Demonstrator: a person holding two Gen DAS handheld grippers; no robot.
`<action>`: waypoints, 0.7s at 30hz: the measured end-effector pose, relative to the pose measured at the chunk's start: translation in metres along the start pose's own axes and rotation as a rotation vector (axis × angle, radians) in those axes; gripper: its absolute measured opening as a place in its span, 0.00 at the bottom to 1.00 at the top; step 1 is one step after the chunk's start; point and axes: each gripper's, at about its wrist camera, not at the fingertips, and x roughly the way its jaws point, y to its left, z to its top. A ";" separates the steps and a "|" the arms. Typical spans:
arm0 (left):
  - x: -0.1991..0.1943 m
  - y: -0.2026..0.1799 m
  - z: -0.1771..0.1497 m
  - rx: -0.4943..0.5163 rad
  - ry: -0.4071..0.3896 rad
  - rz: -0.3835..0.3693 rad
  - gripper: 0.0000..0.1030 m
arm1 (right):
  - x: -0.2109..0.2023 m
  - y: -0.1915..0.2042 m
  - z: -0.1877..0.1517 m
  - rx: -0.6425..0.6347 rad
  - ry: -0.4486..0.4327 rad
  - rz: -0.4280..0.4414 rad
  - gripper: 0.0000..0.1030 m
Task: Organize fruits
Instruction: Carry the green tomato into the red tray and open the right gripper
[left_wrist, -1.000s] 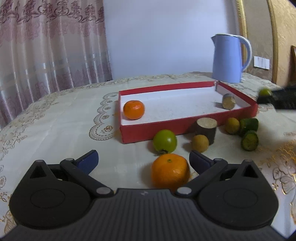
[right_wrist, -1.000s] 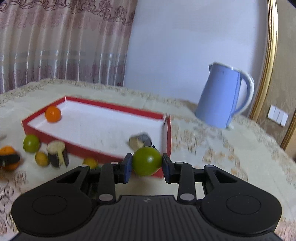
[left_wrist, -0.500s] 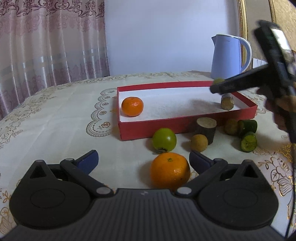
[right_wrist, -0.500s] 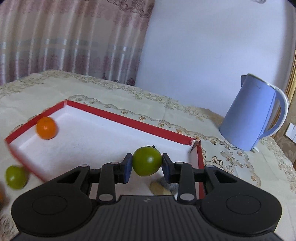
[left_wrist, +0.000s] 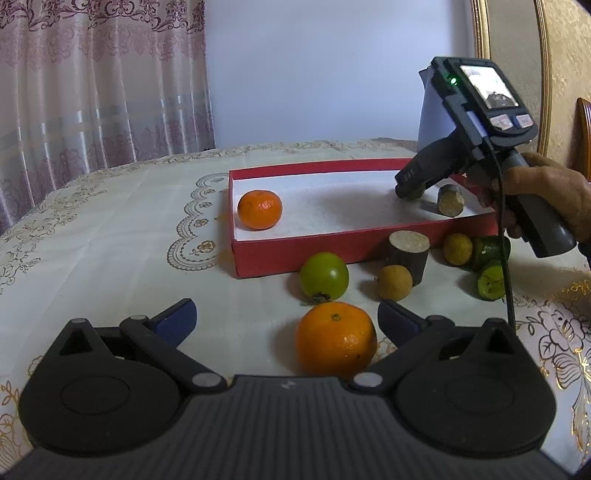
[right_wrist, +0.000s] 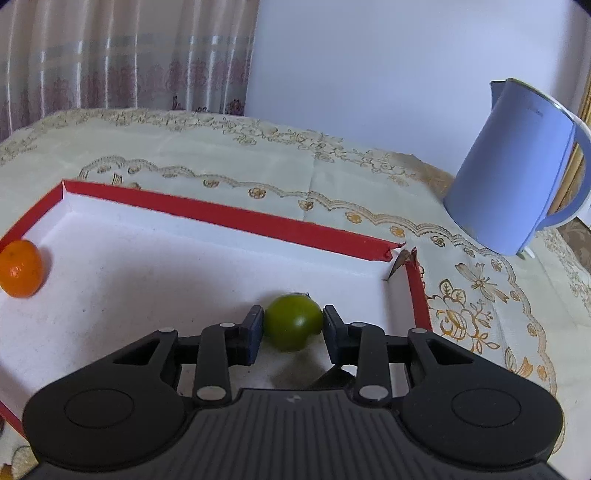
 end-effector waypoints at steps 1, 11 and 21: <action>0.000 0.000 0.000 -0.002 0.001 0.002 1.00 | -0.003 -0.001 0.000 0.003 -0.009 0.003 0.36; 0.002 0.001 0.000 -0.006 0.013 0.012 1.00 | -0.101 -0.058 -0.058 0.147 -0.202 0.029 0.62; 0.002 -0.004 -0.001 0.007 0.023 0.046 1.00 | -0.121 -0.084 -0.135 0.199 -0.135 -0.050 0.63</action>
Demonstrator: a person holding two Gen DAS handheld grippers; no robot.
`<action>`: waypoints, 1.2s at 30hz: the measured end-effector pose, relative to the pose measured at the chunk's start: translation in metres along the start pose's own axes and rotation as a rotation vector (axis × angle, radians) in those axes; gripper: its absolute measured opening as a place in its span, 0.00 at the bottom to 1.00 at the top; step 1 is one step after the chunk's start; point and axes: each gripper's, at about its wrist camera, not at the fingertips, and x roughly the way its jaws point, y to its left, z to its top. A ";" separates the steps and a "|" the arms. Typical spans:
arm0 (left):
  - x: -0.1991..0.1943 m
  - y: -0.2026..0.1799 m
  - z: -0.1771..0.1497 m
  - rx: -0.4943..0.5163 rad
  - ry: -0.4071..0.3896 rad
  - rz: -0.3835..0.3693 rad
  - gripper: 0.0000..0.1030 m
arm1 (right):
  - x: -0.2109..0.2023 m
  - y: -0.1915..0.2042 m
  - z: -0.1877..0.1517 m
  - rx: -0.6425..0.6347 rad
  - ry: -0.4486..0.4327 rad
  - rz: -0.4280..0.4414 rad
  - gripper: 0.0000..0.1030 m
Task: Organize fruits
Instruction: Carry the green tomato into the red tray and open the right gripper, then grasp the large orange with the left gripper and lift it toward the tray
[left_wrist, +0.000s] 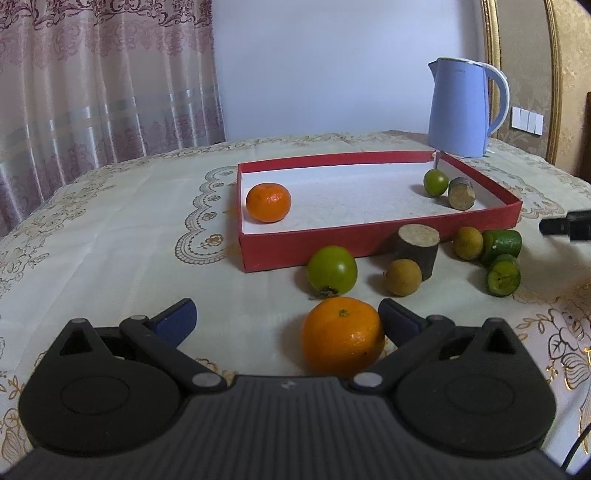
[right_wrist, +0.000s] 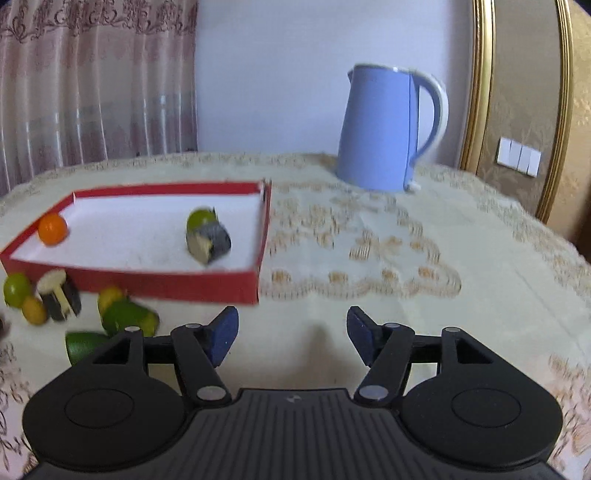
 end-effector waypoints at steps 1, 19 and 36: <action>-0.001 -0.002 0.000 0.007 0.000 0.008 1.00 | 0.003 0.003 -0.002 -0.004 0.013 0.004 0.63; -0.001 -0.019 -0.002 -0.018 0.050 0.010 0.77 | 0.018 0.016 -0.008 -0.008 0.065 0.018 0.83; -0.006 -0.024 0.003 -0.046 0.052 -0.018 0.39 | 0.021 0.011 -0.008 0.017 0.085 -0.010 0.97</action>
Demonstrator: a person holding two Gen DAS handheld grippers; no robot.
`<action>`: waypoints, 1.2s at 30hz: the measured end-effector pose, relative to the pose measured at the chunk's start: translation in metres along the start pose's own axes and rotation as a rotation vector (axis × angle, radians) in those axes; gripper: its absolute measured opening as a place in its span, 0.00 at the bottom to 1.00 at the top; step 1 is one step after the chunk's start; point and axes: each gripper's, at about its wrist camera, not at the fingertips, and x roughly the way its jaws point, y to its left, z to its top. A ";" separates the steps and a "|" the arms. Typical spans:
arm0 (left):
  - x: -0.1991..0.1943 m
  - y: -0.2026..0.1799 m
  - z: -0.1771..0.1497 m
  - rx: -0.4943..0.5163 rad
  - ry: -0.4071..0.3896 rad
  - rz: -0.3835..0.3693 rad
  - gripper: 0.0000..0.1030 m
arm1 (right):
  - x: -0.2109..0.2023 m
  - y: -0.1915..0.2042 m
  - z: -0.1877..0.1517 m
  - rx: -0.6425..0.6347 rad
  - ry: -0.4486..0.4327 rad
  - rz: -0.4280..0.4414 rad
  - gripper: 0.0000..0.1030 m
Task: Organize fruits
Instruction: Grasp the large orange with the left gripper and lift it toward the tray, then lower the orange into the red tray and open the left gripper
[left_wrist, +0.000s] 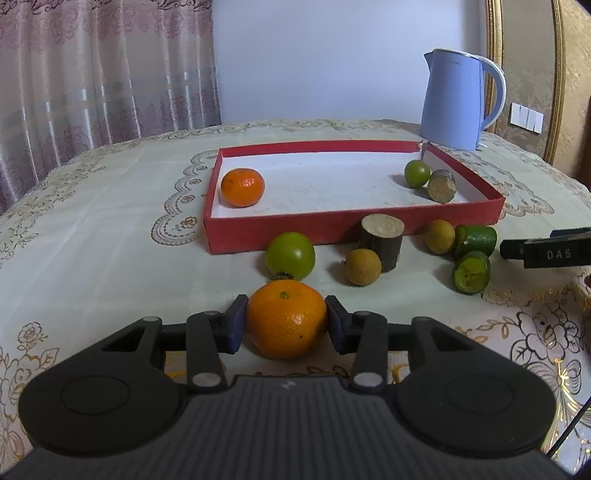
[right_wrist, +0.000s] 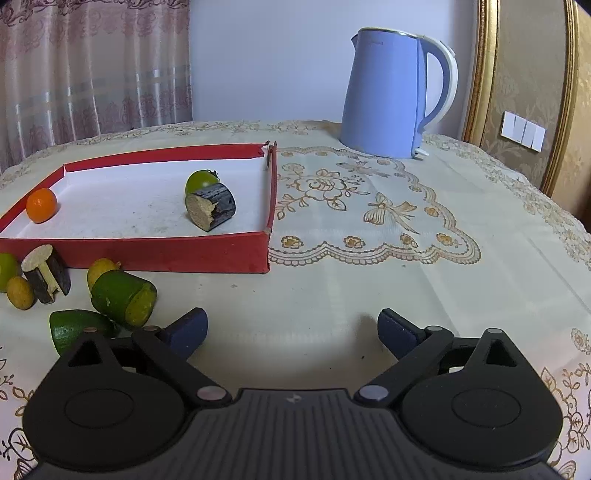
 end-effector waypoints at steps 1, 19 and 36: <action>-0.001 0.001 0.002 -0.002 -0.003 0.001 0.39 | 0.000 -0.001 0.000 0.004 0.002 0.002 0.98; 0.053 -0.006 0.103 -0.006 -0.099 0.015 0.39 | 0.003 -0.006 0.000 0.041 0.018 0.022 1.00; 0.153 0.002 0.137 -0.039 0.036 0.140 0.39 | 0.004 -0.006 0.000 0.041 0.018 0.022 1.00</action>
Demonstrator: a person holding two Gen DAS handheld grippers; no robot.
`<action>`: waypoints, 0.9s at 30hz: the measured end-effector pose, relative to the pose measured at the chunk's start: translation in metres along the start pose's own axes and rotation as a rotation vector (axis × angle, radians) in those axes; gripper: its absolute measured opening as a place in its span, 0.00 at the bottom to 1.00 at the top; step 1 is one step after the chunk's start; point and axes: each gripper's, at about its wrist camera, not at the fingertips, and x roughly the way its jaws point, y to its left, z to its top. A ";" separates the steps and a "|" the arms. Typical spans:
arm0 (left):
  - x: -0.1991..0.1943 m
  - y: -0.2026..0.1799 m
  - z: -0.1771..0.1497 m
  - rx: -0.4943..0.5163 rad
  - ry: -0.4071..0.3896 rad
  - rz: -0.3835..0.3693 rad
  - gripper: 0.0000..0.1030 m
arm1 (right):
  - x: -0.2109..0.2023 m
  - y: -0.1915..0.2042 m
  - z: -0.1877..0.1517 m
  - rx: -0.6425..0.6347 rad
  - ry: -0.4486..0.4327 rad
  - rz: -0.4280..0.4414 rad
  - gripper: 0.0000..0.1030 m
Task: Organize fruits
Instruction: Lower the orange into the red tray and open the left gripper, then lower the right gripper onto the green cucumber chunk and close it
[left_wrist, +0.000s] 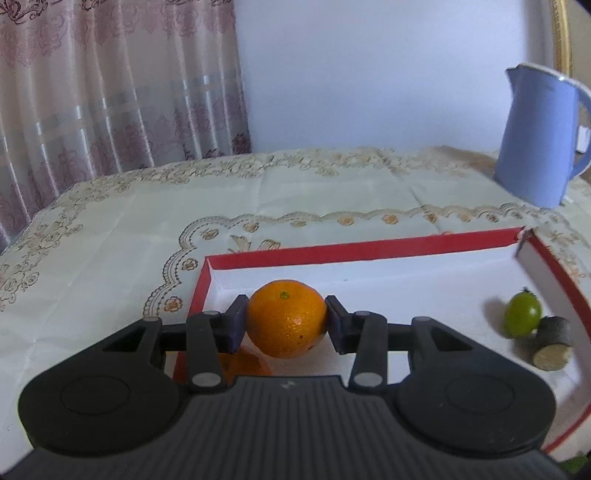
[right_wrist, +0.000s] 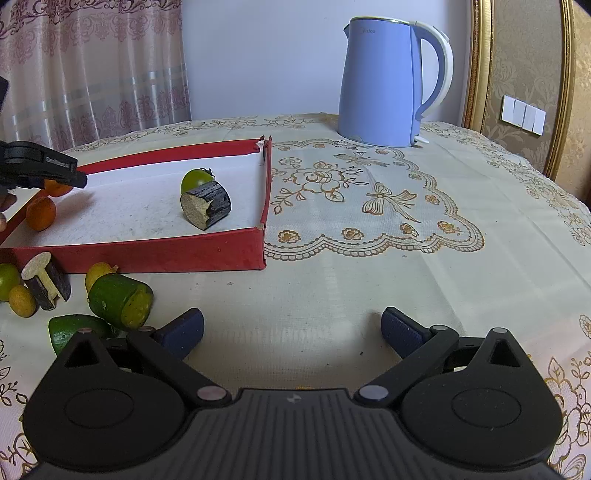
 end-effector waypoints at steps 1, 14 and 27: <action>0.003 0.000 0.000 -0.001 0.007 0.002 0.39 | 0.000 0.000 0.000 0.000 0.000 0.000 1.00; -0.011 0.000 -0.001 0.030 -0.061 0.062 0.83 | 0.000 0.000 0.000 0.000 0.000 0.000 1.00; -0.126 0.037 -0.081 -0.062 -0.158 -0.017 0.96 | 0.000 0.000 0.000 0.000 0.000 0.000 1.00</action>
